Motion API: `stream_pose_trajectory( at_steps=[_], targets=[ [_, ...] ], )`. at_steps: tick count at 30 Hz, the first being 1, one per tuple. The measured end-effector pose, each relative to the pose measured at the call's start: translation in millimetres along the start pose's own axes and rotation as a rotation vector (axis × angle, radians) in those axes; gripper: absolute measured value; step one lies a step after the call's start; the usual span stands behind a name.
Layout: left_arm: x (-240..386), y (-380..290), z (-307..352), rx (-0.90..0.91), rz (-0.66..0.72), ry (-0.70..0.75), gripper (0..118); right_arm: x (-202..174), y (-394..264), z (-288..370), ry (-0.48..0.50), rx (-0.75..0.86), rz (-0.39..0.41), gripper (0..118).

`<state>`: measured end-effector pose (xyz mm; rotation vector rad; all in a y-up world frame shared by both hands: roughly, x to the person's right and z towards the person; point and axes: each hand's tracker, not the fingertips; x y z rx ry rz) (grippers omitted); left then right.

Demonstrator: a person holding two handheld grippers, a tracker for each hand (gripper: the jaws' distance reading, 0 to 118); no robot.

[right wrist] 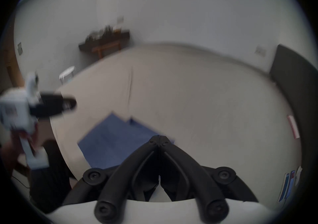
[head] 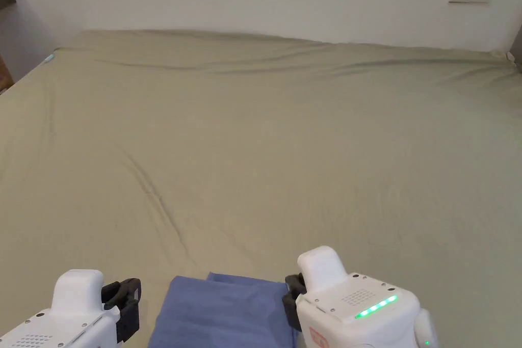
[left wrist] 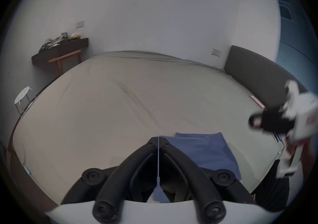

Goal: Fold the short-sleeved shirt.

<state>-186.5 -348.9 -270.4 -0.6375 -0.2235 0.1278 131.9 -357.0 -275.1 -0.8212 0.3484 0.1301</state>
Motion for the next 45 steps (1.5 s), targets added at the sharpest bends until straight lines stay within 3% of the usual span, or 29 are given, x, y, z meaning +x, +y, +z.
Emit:
stream_pose_trajectory(
  at_steps=[2,5,8,10,11,12,14,15,21,23,24,25,26,27,28,30,33,36,38,45],
  targets=[
    [-13,-1,-2,-0.025,0.021,0.007,1,-10,-21,-30,-0.009,-0.111,0.024,0],
    [-26,-5,-13,-0.088,0.048,-0.014,1,-14,-48,-61,0.027,-0.259,-0.013,0],
    [-35,-8,-25,-0.152,0.099,-0.082,12,-9,-43,-56,0.025,-0.216,-0.04,0],
    [-42,-7,-39,-0.211,0.15,-0.149,47,-4,-38,-59,0.053,-0.258,-0.08,0],
    [-44,-9,-45,-0.248,0.176,-0.183,56,-2,-37,-60,0.059,-0.264,-0.084,0],
    [-47,-9,-54,-0.279,0.204,-0.214,56,-1,-35,-57,0.061,-0.262,-0.08,0],
    [-51,-9,-75,-0.357,0.272,-0.294,103,-3,-38,-54,0.063,-0.25,-0.069,0],
    [-53,-12,-81,-0.382,0.309,-0.326,115,-5,-40,-53,0.06,-0.241,-0.062,0],
    [-57,-33,-141,-0.596,0.553,-0.525,116,-9,-42,-49,0.041,-0.218,-0.041,0],
    [-54,-38,-147,-0.562,0.613,-0.638,115,-3,-45,-52,0.053,-0.216,-0.06,0],
    [-51,-41,-153,-0.6,0.683,-0.701,109,2,-47,-55,0.059,-0.215,-0.067,0],
    [-46,-47,-159,-0.63,0.738,-0.716,99,3,-47,-55,0.061,-0.215,-0.07,0],
    [-42,-54,-162,-0.617,0.765,-0.683,73,3,-47,-56,0.062,-0.215,-0.069,0],
    [-30,-54,-155,-0.624,0.745,-0.647,28,3,-47,-56,0.06,-0.215,-0.065,0],
    [-22,-59,-155,-0.673,0.654,-0.522,28,-1,-46,-54,0.056,-0.213,-0.059,0],
    [-17,-51,-147,-0.577,0.619,-0.592,28,-2,-44,-52,0.05,-0.212,-0.046,0],
    [-10,-39,-139,-0.577,0.448,-0.482,28,1,-36,-35,0.03,-0.186,-0.042,0],
    [11,-18,-119,-0.552,0.241,-0.395,28,13,-22,-10,-0.065,-0.063,0.015,0],
    [21,-11,-110,-0.529,0.148,-0.355,28,25,-6,10,-0.127,-0.004,0.011,0],
    [38,9,-79,-0.451,-0.015,-0.255,28,38,37,76,-0.342,0.254,0.011,0]
  ],
)
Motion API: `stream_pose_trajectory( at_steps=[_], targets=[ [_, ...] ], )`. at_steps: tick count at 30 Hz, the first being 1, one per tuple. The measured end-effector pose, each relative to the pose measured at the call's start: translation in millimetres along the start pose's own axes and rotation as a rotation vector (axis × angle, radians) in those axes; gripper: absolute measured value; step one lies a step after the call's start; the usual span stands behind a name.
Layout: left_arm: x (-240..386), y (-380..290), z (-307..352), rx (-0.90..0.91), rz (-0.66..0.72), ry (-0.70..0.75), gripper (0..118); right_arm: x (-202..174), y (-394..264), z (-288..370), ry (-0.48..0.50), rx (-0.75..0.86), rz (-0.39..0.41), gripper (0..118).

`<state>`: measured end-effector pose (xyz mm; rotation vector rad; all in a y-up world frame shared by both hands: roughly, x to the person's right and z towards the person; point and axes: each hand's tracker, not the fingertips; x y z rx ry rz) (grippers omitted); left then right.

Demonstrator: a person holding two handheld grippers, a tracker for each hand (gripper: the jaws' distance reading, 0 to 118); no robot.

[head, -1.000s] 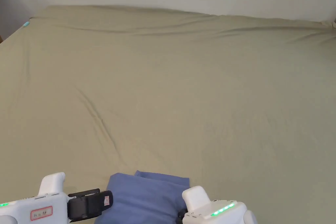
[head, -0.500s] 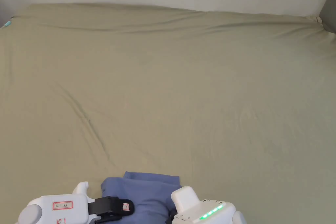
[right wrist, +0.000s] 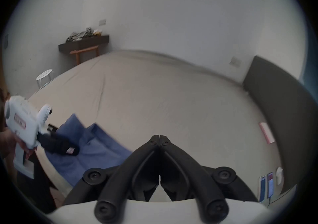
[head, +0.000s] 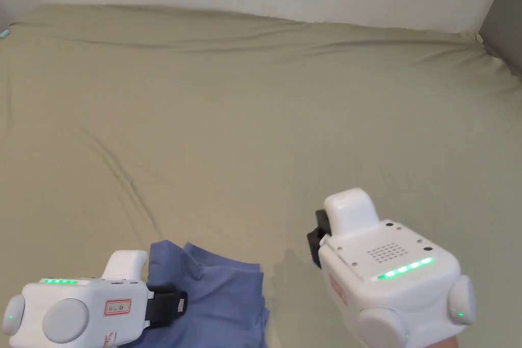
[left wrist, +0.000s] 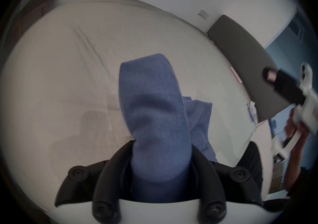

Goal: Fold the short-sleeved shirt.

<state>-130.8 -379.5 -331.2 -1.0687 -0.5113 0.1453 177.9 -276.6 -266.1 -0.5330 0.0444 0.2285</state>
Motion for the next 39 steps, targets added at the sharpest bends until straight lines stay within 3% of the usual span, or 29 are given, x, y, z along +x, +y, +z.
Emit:
stream_pose_trajectory(
  at_steps=[7,12,14,19,25,30,36,38,39],
  targets=[
    [-31,-3,33,0.041,-0.062,0.183,28,-8,22,22,-0.051,0.109,-0.025,0],
    [-88,-14,52,0.059,-0.019,0.322,28,-30,26,23,-0.047,0.139,-0.027,0],
    [-108,-20,58,0.055,-0.064,0.43,28,-39,27,21,-0.036,0.141,-0.032,0],
    [-177,-30,79,0.033,-0.011,0.525,28,-61,31,14,-0.019,0.129,-0.023,0],
    [-252,-30,105,-0.011,-0.082,0.722,28,-85,36,0,-0.009,0.104,0.013,0],
    [-304,-26,130,-0.045,-0.038,0.851,28,-98,41,-11,-0.005,0.082,0.026,0],
    [-350,-22,140,-0.127,-0.045,0.93,28,-102,44,-20,-0.003,0.055,0.034,0],
    [-360,-18,150,-0.104,-0.015,0.923,37,-101,46,-18,-0.002,0.057,0.035,0],
    [-358,-14,157,-0.075,0.012,0.919,51,-99,47,-17,-0.006,0.06,0.037,0]
  ],
)
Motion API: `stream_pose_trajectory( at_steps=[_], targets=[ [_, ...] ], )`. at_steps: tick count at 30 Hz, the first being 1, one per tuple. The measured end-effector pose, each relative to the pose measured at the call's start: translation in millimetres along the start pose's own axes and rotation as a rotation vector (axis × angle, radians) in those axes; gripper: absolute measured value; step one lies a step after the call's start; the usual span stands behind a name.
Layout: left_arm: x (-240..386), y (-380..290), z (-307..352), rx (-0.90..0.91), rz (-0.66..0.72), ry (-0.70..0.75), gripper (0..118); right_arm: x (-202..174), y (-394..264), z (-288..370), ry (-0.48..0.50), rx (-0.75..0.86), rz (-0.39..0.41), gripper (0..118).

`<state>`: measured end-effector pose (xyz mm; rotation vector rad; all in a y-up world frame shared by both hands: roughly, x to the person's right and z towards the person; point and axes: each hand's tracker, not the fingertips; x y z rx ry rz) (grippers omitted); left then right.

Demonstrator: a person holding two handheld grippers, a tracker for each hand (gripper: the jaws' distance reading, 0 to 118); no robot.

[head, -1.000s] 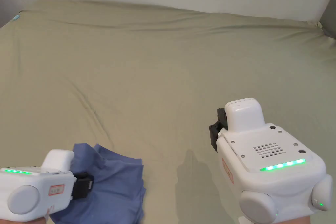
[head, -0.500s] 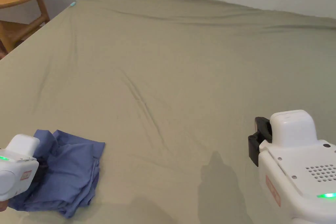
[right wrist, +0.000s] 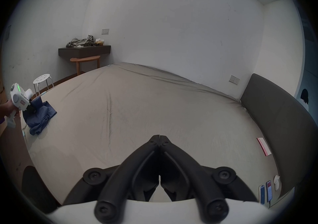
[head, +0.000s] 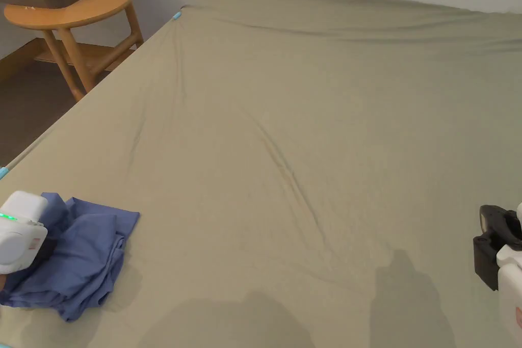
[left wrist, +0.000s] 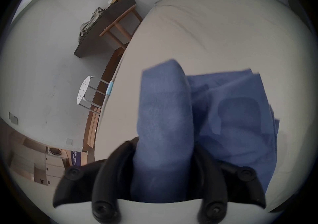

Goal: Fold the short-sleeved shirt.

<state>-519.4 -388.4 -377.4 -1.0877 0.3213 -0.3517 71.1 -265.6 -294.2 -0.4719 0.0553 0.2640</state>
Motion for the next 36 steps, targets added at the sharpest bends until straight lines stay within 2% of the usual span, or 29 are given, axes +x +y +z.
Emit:
stream_pose_trajectory(
  at_steps=[3,4,9,16,20,22,23,24,25,27,31,36],
  targets=[
    [-12,20,42,0.19,0.087,0.102,99,8,4,3,-0.007,0.008,-0.006,0],
    [-14,27,61,0.258,0.136,0.091,102,11,5,5,-0.009,0.012,-0.011,0],
    [-8,67,180,0.58,0.312,-0.013,102,32,17,26,-0.029,0.067,-0.025,0],
    [74,69,339,1.0,0.397,-0.19,102,78,38,81,-0.077,0.201,-0.036,0],
    [139,44,400,1.101,0.448,-0.295,102,98,49,119,-0.108,0.274,-0.044,0],
    [171,36,420,1.093,0.422,-0.356,100,104,49,136,-0.131,0.312,-0.036,0],
    [186,33,424,1.079,0.411,-0.389,97,107,48,144,-0.135,0.324,-0.031,0],
    [200,29,431,1.081,0.394,-0.42,83,110,46,150,-0.14,0.333,-0.027,0],
    [212,25,437,1.087,0.39,-0.428,64,112,44,155,-0.145,0.337,-0.027,0],
    [241,19,442,1.127,0.401,-0.404,11,115,38,165,-0.148,0.348,-0.034,0],
    [284,6,456,1.154,0.32,-0.405,1,117,19,175,-0.157,0.357,-0.041,0],
    [322,-11,461,1.145,0.196,-0.397,0,111,3,179,-0.174,0.362,-0.048,0]
  ],
)
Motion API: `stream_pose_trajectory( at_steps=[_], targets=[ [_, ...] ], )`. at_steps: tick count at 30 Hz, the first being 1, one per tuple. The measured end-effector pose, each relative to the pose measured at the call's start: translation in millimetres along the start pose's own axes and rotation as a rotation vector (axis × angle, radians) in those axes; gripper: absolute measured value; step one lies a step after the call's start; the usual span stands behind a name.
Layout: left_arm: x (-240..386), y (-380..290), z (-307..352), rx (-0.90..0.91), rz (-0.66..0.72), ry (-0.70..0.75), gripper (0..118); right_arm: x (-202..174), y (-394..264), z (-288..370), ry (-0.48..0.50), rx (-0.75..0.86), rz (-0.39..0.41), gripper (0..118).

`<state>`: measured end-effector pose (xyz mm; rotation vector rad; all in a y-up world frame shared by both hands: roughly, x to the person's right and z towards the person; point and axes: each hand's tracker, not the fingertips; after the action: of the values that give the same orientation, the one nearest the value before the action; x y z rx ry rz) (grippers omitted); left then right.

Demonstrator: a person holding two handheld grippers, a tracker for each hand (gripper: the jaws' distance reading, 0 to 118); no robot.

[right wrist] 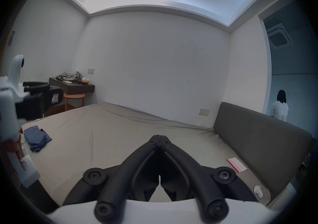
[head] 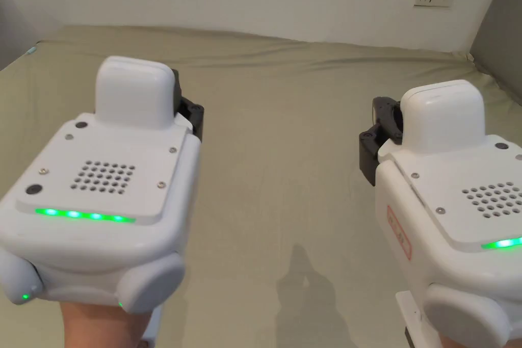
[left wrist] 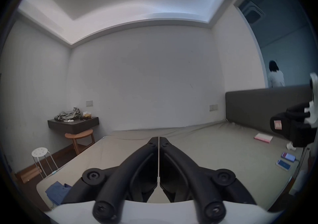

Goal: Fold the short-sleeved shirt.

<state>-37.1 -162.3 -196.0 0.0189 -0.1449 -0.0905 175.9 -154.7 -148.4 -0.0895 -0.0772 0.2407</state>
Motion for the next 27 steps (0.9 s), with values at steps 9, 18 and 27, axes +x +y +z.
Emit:
stream_pose_trajectory(
  at_steps=[9,18,27],
  targets=[
    [8,3,9,0.015,-0.043,-0.038,0,-13,-4,4,0.003,-0.005,-0.012,0],
    [5,4,10,0.024,-0.029,0.002,0,-20,1,6,0.005,0.019,-0.014,0],
    [9,4,10,0.014,-0.033,-0.009,0,-8,-8,2,-0.01,0.02,-0.021,0]
  ],
)
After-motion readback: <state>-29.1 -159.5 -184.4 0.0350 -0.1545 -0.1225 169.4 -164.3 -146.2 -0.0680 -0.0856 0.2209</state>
